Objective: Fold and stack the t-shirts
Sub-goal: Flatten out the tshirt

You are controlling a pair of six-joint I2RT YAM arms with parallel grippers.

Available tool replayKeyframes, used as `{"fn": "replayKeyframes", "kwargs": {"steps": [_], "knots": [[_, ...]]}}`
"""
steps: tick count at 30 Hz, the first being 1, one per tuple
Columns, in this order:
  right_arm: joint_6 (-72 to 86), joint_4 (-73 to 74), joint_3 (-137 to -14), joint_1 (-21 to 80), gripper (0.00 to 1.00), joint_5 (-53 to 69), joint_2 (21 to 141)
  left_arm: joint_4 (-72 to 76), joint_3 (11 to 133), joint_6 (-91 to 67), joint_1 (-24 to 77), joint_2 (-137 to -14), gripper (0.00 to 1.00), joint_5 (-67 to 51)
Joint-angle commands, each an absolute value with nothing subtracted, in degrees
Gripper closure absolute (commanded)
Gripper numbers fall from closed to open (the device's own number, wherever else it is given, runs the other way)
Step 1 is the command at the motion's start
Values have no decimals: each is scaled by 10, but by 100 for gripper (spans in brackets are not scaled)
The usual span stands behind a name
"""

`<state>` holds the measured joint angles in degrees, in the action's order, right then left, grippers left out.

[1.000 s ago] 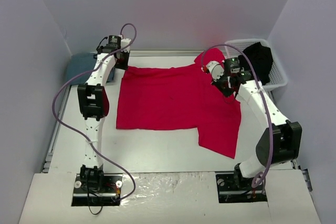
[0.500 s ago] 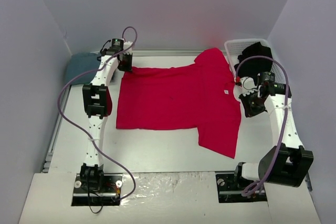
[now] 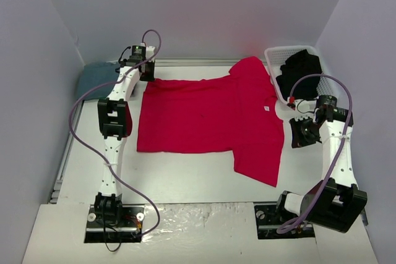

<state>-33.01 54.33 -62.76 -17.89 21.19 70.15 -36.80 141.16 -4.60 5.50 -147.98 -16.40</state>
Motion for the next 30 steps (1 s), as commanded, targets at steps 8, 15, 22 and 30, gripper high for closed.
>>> {"fn": "replayKeyframes", "kwargs": {"steps": [8,15,22,30], "knots": [[-338,577,-631,-199,100,237,679,-335,1426,-31,52,-1491,98,-103],[-344,576,-624,-201,100,243,678,-357,1443,-19,53,-1506,98,-102],[-342,573,-622,-206,100,241,678,-393,1501,-16,66,-1534,98,-63],[-340,572,-621,-211,100,239,678,-425,1557,-6,73,-1565,98,-48]]}}
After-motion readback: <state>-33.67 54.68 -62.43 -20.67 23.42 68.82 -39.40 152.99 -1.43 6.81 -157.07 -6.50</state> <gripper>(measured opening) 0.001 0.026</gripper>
